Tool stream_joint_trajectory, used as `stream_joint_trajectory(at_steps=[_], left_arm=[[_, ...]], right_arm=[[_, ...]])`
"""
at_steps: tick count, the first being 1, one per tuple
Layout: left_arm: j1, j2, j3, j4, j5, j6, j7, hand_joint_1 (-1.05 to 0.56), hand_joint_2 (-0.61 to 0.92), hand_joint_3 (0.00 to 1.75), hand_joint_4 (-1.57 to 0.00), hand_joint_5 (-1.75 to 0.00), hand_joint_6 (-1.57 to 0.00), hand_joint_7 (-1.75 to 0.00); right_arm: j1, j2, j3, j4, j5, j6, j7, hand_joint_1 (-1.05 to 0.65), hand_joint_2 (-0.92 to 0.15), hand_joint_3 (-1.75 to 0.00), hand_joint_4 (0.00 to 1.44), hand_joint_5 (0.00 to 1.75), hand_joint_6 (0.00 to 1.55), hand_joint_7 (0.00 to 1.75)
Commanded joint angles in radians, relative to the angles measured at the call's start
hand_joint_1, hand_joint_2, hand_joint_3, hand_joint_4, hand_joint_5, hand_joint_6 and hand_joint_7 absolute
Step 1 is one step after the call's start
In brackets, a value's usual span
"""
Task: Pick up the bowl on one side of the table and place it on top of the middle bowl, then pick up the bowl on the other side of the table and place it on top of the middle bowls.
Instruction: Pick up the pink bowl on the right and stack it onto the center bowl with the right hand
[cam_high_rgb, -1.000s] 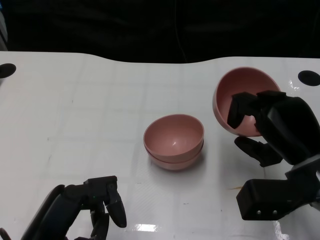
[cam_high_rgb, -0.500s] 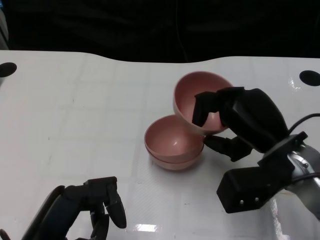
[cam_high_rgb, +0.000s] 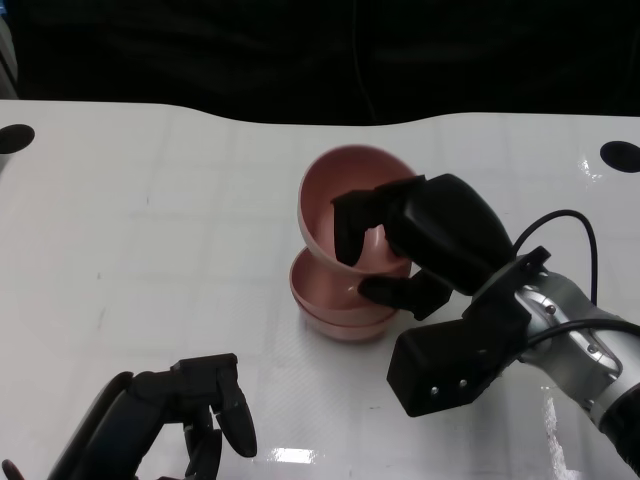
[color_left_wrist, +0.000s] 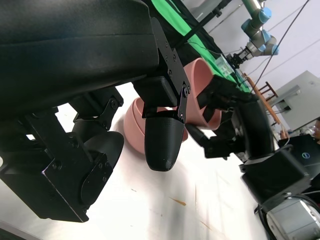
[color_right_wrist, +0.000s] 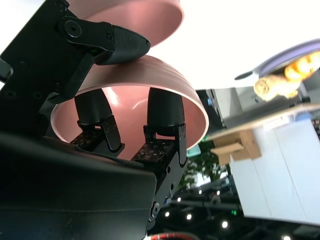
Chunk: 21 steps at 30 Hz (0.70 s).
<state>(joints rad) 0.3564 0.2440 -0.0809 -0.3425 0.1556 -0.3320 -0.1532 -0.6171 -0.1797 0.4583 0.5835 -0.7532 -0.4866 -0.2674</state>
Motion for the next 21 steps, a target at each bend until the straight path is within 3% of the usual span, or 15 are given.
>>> stream_joint_trajectory(at_steps=[1, 12, 13, 14, 15, 16, 18, 19, 21], left_arm=[[0.006, 0.003, 0.001, -0.018, 0.006, 0.006, -0.005, 0.19, 0.17, 1.69, -0.96, -1.69, -0.86, -1.51], [0.01, 0.002, -0.001, -0.042, 0.008, 0.026, -0.008, 0.19, 0.17, 1.71, -0.97, -1.69, -0.86, -1.52], [0.009, 0.002, -0.001, -0.042, 0.009, 0.025, -0.008, 0.19, 0.17, 1.71, -0.97, -1.69, -0.86, -1.52], [0.009, 0.002, -0.001, -0.042, 0.006, 0.026, -0.009, 0.2, 0.17, 1.71, -0.97, -1.69, -0.86, -1.52], [0.009, 0.002, -0.001, -0.041, 0.004, 0.024, -0.01, 0.2, 0.17, 1.71, -0.98, -1.69, -0.87, -1.52], [0.008, 0.002, -0.001, -0.04, 0.003, 0.024, -0.01, 0.2, 0.17, 1.71, -0.98, -1.69, -0.87, -1.52], [0.008, 0.002, -0.002, -0.04, 0.004, 0.025, -0.01, 0.2, 0.16, 1.71, -0.97, -1.69, -0.87, -1.52], [0.008, 0.002, -0.002, -0.04, 0.007, 0.025, -0.009, 0.2, 0.16, 1.71, -0.97, -1.69, -0.87, -1.52], [0.009, 0.001, -0.002, -0.041, 0.01, 0.025, -0.007, 0.2, 0.16, 1.71, -0.97, -1.69, -0.86, -1.51]], right_arm=[[-0.034, 0.004, 0.019, 0.034, -0.017, 0.007, -0.014, -0.16, -0.27, -1.25, 1.02, 1.75, 0.77, 1.75], [-0.073, 0.02, 0.065, 0.196, -0.036, -0.026, -0.07, -0.16, -0.34, -1.16, 0.96, 1.75, 0.7, 1.74], [-0.074, 0.019, 0.066, 0.205, -0.032, -0.034, -0.068, -0.16, -0.36, -1.13, 0.94, 1.75, 0.73, 1.54], [-0.075, 0.02, 0.062, 0.213, -0.016, -0.044, -0.046, -0.17, -0.37, -1.12, 0.94, 1.75, 0.75, 1.47], [-0.074, 0.022, 0.057, 0.216, 0.001, -0.046, -0.017, -0.23, -0.47, -0.91, 0.86, 1.65, 0.75, 1.11], [-0.072, 0.02, 0.054, 0.212, 0.016, -0.041, 0.019, -0.27, -0.56, -0.75, 0.82, 1.5, 0.78, 0.85], [-0.069, 0.016, 0.051, 0.198, 0.033, -0.031, 0.065, -0.34, -0.71, -0.46, 0.74, 1.01, 0.79, 0.39], [-0.07, 0.009, 0.056, 0.189, 0.027, -0.025, 0.081, -0.35, -0.74, -0.39, 0.73, 0.92, 0.81, 0.29], [-0.071, -0.001, 0.063, 0.174, 0.013, -0.016, 0.102, -0.4, -0.8, -0.29, 0.56, 0.61, 0.68, 0.1]])
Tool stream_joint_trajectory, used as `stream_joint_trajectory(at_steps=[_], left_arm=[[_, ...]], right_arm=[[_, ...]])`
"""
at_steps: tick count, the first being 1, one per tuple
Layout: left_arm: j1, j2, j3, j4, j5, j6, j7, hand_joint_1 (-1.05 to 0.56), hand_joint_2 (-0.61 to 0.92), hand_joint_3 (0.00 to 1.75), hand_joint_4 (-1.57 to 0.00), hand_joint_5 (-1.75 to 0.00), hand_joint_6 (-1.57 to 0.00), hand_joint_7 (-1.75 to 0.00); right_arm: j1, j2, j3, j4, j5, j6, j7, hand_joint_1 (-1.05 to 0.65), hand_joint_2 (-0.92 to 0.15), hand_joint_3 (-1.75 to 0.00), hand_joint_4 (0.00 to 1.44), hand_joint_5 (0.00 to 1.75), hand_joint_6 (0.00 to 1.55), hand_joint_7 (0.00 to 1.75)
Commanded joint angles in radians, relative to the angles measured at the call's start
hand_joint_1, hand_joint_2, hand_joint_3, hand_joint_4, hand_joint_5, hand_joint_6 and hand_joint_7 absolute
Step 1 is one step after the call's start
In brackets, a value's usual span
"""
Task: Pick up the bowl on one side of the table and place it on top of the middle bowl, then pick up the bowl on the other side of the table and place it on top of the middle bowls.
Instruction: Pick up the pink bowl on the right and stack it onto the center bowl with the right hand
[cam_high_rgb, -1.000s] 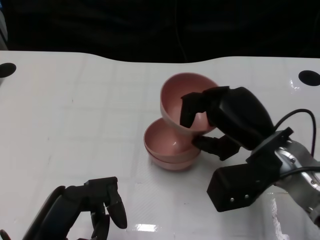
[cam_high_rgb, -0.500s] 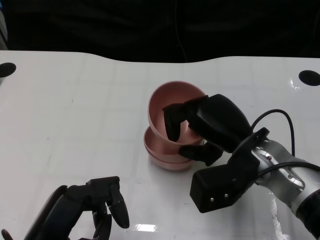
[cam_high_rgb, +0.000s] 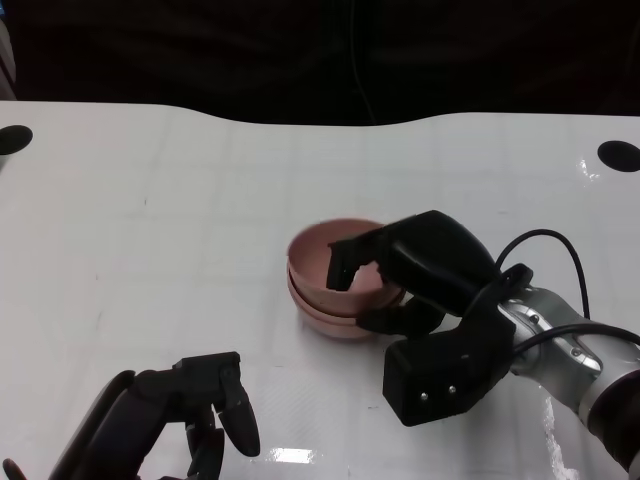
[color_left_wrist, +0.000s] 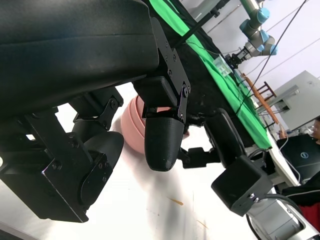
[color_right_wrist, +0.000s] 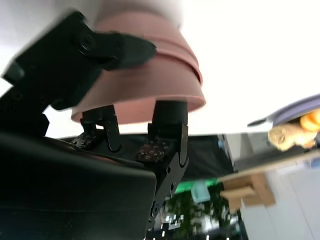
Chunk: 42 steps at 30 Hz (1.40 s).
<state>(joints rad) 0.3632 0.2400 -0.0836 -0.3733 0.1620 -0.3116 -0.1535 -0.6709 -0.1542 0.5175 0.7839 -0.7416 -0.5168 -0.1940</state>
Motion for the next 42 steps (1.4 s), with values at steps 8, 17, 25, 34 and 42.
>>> stream_joint_trajectory(at_steps=[8, 17, 25, 34, 42], left_arm=[[-0.001, 0.006, 0.002, 0.002, 0.002, -0.003, -0.007, 0.19, 0.17, 1.7, -0.97, -1.69, -0.86, -1.5], [-0.001, 0.009, 0.006, 0.011, -0.002, -0.007, -0.009, 0.15, 0.17, 1.69, -0.95, -1.7, -0.85, -1.51], [-0.005, 0.012, 0.009, 0.025, 0.001, -0.016, -0.008, 0.13, 0.19, 1.68, -0.94, -1.69, -0.83, -1.51], [-0.01, 0.01, 0.011, 0.048, -0.003, -0.037, -0.006, 0.12, 0.2, 1.66, -0.94, -1.69, -0.83, -1.51], [-0.012, 0.012, 0.012, 0.062, 0.001, -0.051, -0.005, 0.11, 0.21, 1.64, -0.93, -1.7, -0.82, -1.51]], right_arm=[[-0.003, -0.05, 0.0, -0.079, -0.016, 0.011, 0.015, -0.55, -0.92, -0.19, 0.29, 0.57, 0.54, 0.0], [0.05, -0.104, -0.016, -0.224, -0.029, 0.038, 0.018, -0.59, -0.92, -0.19, 0.21, 0.68, 0.52, 0.01], [0.116, -0.149, -0.048, -0.33, -0.008, 0.044, 0.032, -0.61, -0.92, -0.17, 0.11, 0.72, 0.46, 0.0], [0.199, -0.198, -0.047, -0.405, -0.057, 0.06, 0.032, -0.62, -0.92, -0.17, 0.02, 0.73, 0.43, 0.0], [0.243, -0.218, -0.031, -0.425, -0.087, 0.084, 0.062, -0.63, -0.92, -0.21, 0.02, 0.67, 0.38, 0.0]])
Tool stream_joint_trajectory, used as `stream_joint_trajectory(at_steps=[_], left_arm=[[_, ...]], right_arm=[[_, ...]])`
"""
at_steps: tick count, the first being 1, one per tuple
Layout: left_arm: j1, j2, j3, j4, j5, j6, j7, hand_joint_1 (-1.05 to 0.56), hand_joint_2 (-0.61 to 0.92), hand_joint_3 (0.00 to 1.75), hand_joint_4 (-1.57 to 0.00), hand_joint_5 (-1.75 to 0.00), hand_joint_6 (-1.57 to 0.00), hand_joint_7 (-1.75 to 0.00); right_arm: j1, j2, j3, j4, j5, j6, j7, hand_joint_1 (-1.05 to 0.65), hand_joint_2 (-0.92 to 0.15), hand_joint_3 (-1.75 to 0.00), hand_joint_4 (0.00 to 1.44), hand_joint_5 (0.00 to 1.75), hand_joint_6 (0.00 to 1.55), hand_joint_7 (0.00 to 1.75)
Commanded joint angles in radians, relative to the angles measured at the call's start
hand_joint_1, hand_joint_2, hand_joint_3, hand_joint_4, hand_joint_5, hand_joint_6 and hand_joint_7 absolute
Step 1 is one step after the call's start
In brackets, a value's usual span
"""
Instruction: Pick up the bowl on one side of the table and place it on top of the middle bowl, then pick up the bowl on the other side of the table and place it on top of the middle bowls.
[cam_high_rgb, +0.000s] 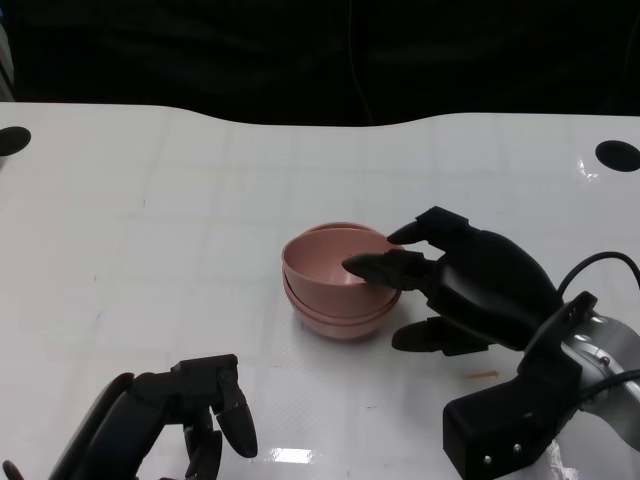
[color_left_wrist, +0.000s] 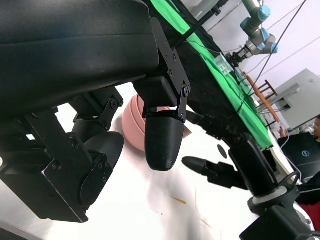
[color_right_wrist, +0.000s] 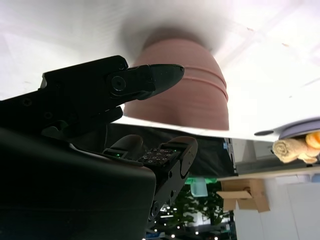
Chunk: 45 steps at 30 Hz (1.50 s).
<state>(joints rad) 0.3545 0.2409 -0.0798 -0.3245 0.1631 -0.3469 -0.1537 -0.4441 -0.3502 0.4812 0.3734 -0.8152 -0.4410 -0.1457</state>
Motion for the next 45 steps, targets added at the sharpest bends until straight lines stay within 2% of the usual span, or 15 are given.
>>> stream_joint_trajectory(at_steps=[1, 25, 28, 31, 33, 41, 44, 45], left_arm=[[-0.002, 0.011, 0.008, 0.014, 0.0, -0.015, -0.006, 0.1, 0.21, 1.64, -0.93, -1.7, -0.82, -1.51], [-0.001, 0.011, 0.009, 0.007, 0.0, -0.008, -0.007, 0.08, 0.21, 1.64, -0.92, -1.72, -0.81, -1.52], [-0.002, 0.012, 0.009, 0.01, -0.002, -0.012, -0.008, 0.08, 0.21, 1.64, -0.92, -1.71, -0.81, -1.52], [-0.003, 0.012, 0.009, 0.012, -0.003, -0.011, -0.009, 0.08, 0.21, 1.65, -0.92, -1.72, -0.81, -1.52], [-0.003, 0.012, 0.009, 0.012, -0.005, -0.011, -0.01, 0.08, 0.21, 1.65, -0.92, -1.72, -0.81, -1.52], [-0.002, 0.012, 0.011, 0.011, -0.005, -0.008, -0.013, 0.08, 0.2, 1.64, -0.92, -1.72, -0.81, -1.52], [-0.003, 0.011, 0.011, 0.014, -0.005, -0.012, -0.013, 0.08, 0.2, 1.65, -0.92, -1.72, -0.82, -1.52], [-0.004, 0.01, 0.011, 0.015, -0.006, -0.013, -0.013, 0.09, 0.2, 1.65, -0.92, -1.72, -0.82, -1.52]], right_arm=[[0.019, -0.023, 0.007, -0.014, -0.016, 0.012, 0.017, -0.64, -0.92, -0.22, 0.02, 0.66, 0.38, 0.0], [0.022, -0.02, 0.014, 0.001, -0.021, 0.02, 0.031, -0.64, -0.92, -0.25, 0.07, 0.54, 0.37, 0.0], [0.033, -0.01, -0.004, 0.004, 0.005, -0.004, -0.012, -0.64, -0.92, -0.24, 0.05, 0.54, 0.32, 0.0], [0.052, -0.001, -0.025, 0.011, 0.016, -0.034, -0.095, -0.6, -0.92, -0.21, 0.01, 0.63, 0.28, 0.0], [0.068, 0.003, -0.037, 0.012, 0.025, -0.047, -0.138, -0.57, -0.92, -0.23, 0.0, 0.61, 0.25, 0.0], [0.129, -0.014, -0.072, -0.011, 0.065, -0.12, -0.208, -0.53, -0.92, -0.25, 0.0, 0.62, 0.25, 0.01], [0.176, -0.016, -0.103, -0.056, 0.095, -0.135, -0.211, -0.5, -0.92, -0.2, 0.0, 0.79, 0.31, 0.05], [0.189, -0.016, -0.113, -0.069, 0.101, -0.138, -0.213, -0.49, -0.92, -0.17, 0.04, 0.86, 0.36, 0.08]])
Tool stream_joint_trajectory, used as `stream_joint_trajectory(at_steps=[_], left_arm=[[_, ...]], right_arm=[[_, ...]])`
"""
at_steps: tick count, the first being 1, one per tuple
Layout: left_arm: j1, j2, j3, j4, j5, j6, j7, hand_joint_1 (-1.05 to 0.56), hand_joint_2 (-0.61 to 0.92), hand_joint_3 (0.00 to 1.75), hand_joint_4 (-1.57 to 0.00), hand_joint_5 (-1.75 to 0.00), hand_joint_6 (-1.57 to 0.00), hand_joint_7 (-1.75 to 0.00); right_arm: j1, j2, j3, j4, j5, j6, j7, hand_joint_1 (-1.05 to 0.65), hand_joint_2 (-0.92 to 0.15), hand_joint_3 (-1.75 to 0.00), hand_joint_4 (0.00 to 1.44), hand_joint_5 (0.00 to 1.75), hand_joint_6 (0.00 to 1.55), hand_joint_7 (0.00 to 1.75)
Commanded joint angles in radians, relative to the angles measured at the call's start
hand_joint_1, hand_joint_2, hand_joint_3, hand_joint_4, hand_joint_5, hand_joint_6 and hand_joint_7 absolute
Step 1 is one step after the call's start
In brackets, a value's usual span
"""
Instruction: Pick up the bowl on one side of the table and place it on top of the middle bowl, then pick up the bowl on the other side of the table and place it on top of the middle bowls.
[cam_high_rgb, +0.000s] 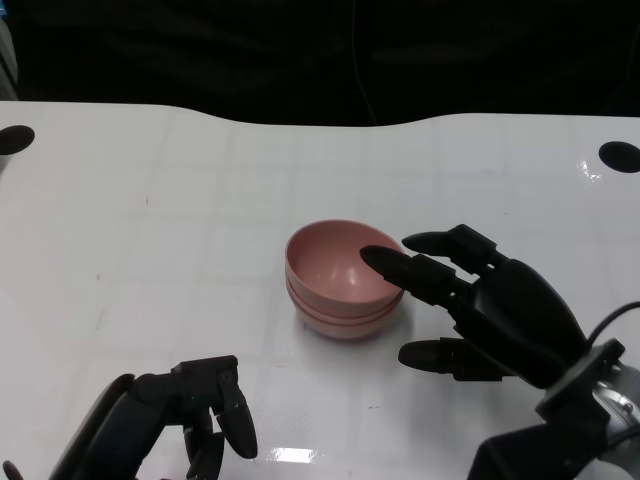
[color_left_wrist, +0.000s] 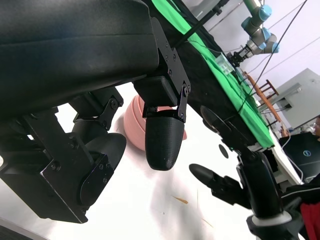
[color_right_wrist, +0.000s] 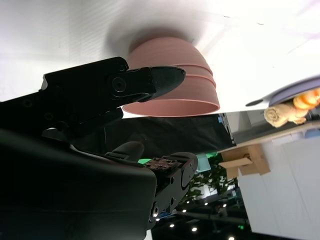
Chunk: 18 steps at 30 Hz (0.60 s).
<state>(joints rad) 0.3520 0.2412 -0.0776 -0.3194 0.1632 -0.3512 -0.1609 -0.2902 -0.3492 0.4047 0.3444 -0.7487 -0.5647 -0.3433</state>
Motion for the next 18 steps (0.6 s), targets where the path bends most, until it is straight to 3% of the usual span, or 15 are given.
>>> stream_joint_trajectory(at_steps=[1, 10, 18], left_arm=[[-0.001, 0.01, 0.009, 0.01, -0.006, -0.009, -0.005, 0.09, 0.2, 1.65, -0.93, -1.72, -0.82, -1.52], [-0.004, 0.01, 0.012, 0.022, -0.002, -0.021, -0.002, 0.1, 0.22, 1.63, -0.92, -1.69, -0.82, -1.5], [-0.005, 0.015, 0.019, 0.033, -0.02, -0.026, -0.011, 0.09, 0.23, 1.62, -0.92, -1.69, -0.82, -1.51]], right_arm=[[0.051, -0.016, -0.048, -0.052, 0.045, -0.026, -0.02, -0.48, -0.92, -0.16, 0.06, 0.89, 0.38, 0.09], [0.213, -0.033, -0.136, -0.182, 0.214, -0.09, 0.084, -0.32, -0.92, -0.11, 0.45, 1.08, 0.76, 0.34], [0.318, -0.012, -0.186, -0.277, 0.403, -0.083, 0.23, -0.1, -0.9, -0.12, 0.53, 1.31, 0.77, 0.61]])
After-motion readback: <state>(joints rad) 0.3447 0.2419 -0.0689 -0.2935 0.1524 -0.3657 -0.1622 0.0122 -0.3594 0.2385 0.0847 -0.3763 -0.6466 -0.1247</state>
